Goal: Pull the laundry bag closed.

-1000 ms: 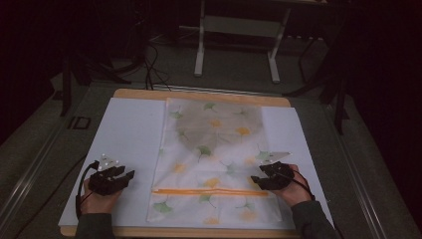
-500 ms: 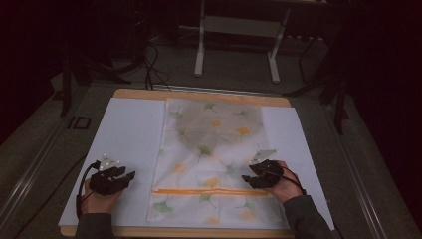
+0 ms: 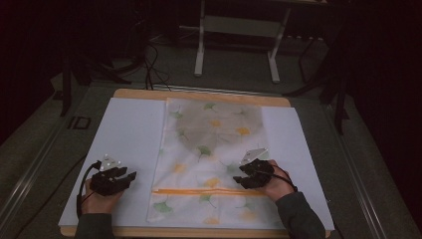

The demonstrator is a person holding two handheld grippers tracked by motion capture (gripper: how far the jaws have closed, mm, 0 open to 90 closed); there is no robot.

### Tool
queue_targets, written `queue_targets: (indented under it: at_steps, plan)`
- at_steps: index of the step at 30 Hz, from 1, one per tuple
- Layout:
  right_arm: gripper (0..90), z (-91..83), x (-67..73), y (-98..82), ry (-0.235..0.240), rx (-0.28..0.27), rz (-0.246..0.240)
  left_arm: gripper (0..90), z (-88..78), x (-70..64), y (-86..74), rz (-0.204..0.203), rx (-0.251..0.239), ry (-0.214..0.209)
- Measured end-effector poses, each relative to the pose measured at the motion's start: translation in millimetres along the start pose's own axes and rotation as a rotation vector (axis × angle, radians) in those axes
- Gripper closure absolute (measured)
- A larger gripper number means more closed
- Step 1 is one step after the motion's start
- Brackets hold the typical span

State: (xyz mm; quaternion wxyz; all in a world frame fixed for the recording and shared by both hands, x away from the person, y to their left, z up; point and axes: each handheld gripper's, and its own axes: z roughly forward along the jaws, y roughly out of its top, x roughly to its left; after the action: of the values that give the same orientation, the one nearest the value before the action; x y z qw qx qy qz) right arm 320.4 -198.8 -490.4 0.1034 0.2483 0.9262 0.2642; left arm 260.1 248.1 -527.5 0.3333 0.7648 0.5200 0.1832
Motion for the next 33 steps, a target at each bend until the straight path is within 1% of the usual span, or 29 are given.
queue_targets:
  at_steps: [2, 3, 5, 10, 12, 14, 21, 23, 33]
  plan:
    - [52.9, 0.9, 0.9, 1.4, 0.004, -0.001, -0.002, 56.4, 0.0, 0.0, 0.0, 0.0, 0.0, 0.0]
    - [51.3, 2.5, 2.7, 4.2, 0.009, 0.002, -0.006, 56.4, 0.0, 0.0, 0.0, -0.001, 0.0, -0.001]
    - [51.2, 4.0, 4.4, 7.1, 0.012, 0.0, -0.012, 56.4, 0.0, 0.8, -0.2, -0.01, 0.006, 0.003]
    - [50.8, 6.9, 9.2, 15.0, 0.024, -0.002, -0.03, 56.5, -0.7, 1.5, -0.2, -0.013, -0.001, 0.001]
    - [50.9, 7.4, 9.9, 16.6, 0.024, -0.004, -0.035, 56.5, -0.7, 1.5, -0.1, -0.012, 0.001, 0.001]
    - [51.5, 8.3, 12.2, 21.3, 0.046, -0.014, -0.041, 56.6, -0.6, 1.4, 0.0, -0.012, 0.002, -0.001]
    - [53.3, 12.2, 19.9, 32.7, 0.074, -0.023, -0.066, 56.9, -1.3, 1.9, 0.1, -0.015, 0.002, -0.002]
    - [54.5, 13.6, 22.1, 35.8, 0.08, -0.026, -0.074, 57.1, -1.5, 1.9, 0.1, -0.016, 0.002, -0.004]
    - [54.6, 19.8, 33.9, 51.2, 0.101, -0.039, -0.113, 57.3, -2.2, 2.0, 0.3, -0.019, -0.003, -0.013]
